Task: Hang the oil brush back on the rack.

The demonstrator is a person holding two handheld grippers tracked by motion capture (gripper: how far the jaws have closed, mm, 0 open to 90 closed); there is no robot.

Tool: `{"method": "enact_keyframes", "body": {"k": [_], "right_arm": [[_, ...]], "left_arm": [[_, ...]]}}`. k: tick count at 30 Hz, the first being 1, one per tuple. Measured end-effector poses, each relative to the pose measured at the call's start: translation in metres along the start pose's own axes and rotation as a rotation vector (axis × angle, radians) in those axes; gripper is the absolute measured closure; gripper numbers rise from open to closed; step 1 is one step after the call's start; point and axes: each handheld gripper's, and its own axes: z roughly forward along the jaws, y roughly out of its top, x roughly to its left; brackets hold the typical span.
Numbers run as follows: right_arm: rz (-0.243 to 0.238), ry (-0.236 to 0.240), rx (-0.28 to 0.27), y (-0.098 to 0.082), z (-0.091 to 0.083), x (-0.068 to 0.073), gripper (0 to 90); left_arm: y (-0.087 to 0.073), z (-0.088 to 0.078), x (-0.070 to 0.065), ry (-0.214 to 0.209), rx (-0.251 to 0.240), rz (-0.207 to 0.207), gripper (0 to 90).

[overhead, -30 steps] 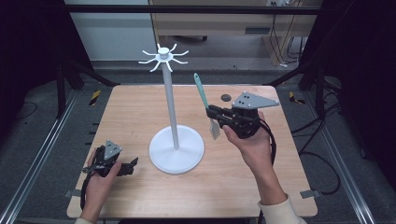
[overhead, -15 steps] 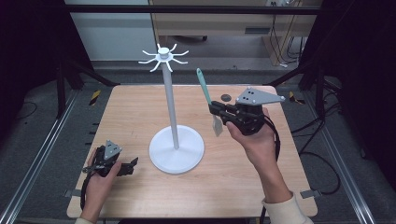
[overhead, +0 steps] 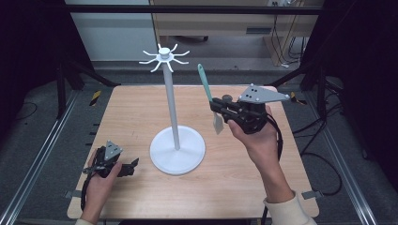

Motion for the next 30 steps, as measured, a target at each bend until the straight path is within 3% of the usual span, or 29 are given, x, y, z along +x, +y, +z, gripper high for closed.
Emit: {"method": "enact_keyframes", "body": {"k": [8, 30], "right_arm": [[-0.017, 0.006, -0.009, 0.007, 0.000, 0.002, 82.0], [-0.008, 0.058, -0.008, 0.016, 0.012, 0.005, 82.0]], "left_arm": [[0.000, 0.000, 0.000, -0.001, -0.001, -0.001, 2.9], [0.000, 0.000, 0.000, -0.004, 0.003, 0.003, 2.9]]}}
